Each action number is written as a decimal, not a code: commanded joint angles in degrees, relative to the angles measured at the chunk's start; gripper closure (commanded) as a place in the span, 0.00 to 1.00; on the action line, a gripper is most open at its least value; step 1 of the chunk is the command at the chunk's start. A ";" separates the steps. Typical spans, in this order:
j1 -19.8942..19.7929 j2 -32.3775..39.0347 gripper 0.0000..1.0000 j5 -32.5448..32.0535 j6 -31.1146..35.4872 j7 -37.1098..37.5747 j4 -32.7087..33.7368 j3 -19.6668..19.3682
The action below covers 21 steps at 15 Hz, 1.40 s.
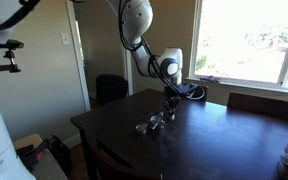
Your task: Stack the pots in order of size
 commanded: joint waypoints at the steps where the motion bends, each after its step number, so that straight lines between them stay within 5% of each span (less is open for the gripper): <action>1: 3.00 -2.78 0.96 -2.38 2.74 -1.07 -3.69 -0.89; 10: 9.65 3.26 0.95 -6.03 -0.25 -0.25 3.67 -0.89; 21: 10.10 12.23 0.96 -5.94 -5.54 -1.27 14.34 -0.49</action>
